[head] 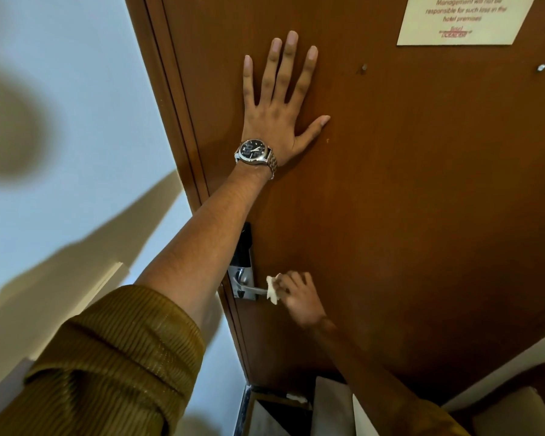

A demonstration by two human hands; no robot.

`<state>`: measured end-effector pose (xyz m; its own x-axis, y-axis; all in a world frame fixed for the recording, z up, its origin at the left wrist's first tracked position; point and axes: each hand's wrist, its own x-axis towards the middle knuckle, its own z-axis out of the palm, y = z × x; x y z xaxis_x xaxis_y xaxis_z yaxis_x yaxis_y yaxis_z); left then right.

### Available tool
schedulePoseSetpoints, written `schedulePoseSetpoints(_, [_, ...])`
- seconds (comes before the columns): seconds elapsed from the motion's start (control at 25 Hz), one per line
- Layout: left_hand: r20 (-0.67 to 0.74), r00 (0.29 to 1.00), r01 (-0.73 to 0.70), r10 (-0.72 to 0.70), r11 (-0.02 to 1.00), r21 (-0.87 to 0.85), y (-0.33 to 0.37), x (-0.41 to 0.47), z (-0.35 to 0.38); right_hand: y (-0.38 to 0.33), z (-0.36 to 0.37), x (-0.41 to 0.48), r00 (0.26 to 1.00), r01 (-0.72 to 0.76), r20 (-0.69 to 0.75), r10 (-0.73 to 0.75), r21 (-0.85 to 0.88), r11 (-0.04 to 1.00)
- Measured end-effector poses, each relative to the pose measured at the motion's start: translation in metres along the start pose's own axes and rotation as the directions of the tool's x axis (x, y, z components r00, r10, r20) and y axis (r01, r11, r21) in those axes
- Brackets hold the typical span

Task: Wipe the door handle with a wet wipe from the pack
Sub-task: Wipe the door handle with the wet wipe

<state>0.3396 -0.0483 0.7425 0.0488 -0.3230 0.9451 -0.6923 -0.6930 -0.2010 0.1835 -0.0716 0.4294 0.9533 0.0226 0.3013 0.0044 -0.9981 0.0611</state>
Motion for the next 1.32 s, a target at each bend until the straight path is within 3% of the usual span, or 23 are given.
schedulePoseSetpoints(0.08, [0.006,1.000,-0.002,0.002,1.000,0.003,0.000,-0.001,0.001,0.000,0.001,0.001,0.980,-0.191,0.002,0.201,0.310,0.931])
schedulePoseSetpoints(0.12, [0.008,1.000,-0.003,0.003,1.000,0.005,0.000,-0.001,0.001,-0.004,0.002,0.003,0.947,-0.297,0.042,0.318,0.493,0.818])
schedulePoseSetpoints(0.16, [0.012,1.000,-0.004,0.004,1.000,0.003,0.000,0.000,0.001,-0.009,0.003,0.005,0.891,-0.398,0.117,0.438,0.665,0.632])
schedulePoseSetpoints(0.24, [0.022,1.000,-0.002,0.002,1.000,0.007,0.000,0.000,0.001,-0.018,0.005,0.007,0.746,-0.481,0.341,0.572,0.870,0.108])
schedulePoseSetpoints(0.32, [0.028,1.000,-0.006,0.006,1.000,0.008,0.000,0.001,0.000,-0.026,0.004,0.005,0.639,-0.413,0.579,0.506,0.814,-0.409])
schedulePoseSetpoints(0.36, [0.029,1.000,-0.007,0.007,1.000,0.011,0.000,0.000,0.000,-0.032,0.004,0.004,0.612,-0.350,0.659,0.436,0.721,-0.598])
schedulePoseSetpoints(0.4, [0.029,1.000,-0.007,0.007,1.000,0.016,0.000,0.000,0.000,-0.040,0.004,0.003,0.597,-0.286,0.710,0.374,0.624,-0.727])
schedulePoseSetpoints(0.48, [0.031,0.999,-0.007,0.007,1.000,0.019,0.000,-0.001,0.001,-0.055,0.005,0.003,0.589,-0.181,0.748,0.305,0.490,-0.853])
schedulePoseSetpoints(0.8, [0.016,1.000,-0.023,0.023,1.000,0.015,-0.001,-0.002,0.003,-0.113,0.003,0.049,0.611,-0.030,0.737,0.289,0.387,-0.922])
schedulePoseSetpoints(1.0, [-0.003,1.000,-0.028,0.028,1.000,0.008,-0.002,0.000,0.004,-0.102,0.009,0.031,0.631,0.014,0.732,0.257,0.321,-0.947])
schedulePoseSetpoints(1.16, [-0.005,1.000,-0.024,0.024,1.000,0.014,-0.001,0.000,0.005,-0.069,0.016,0.008,0.561,0.097,0.742,0.367,0.382,-0.919])
schedulePoseSetpoints(1.24, [-0.007,1.000,-0.016,0.016,1.000,0.009,-0.001,0.000,0.003,-0.063,0.011,0.012,0.469,-0.040,0.705,0.532,0.618,-0.785])
schedulePoseSetpoints(1.28, [-0.002,1.000,-0.012,0.012,1.000,0.005,-0.001,-0.001,0.002,-0.062,0.009,0.012,0.444,-0.173,0.625,0.642,0.763,-0.623])
schedulePoseSetpoints(1.32, [0.004,1.000,-0.013,0.013,1.000,0.001,-0.001,-0.002,0.002,-0.061,0.005,0.012,0.456,-0.304,0.494,0.741,0.868,-0.392])
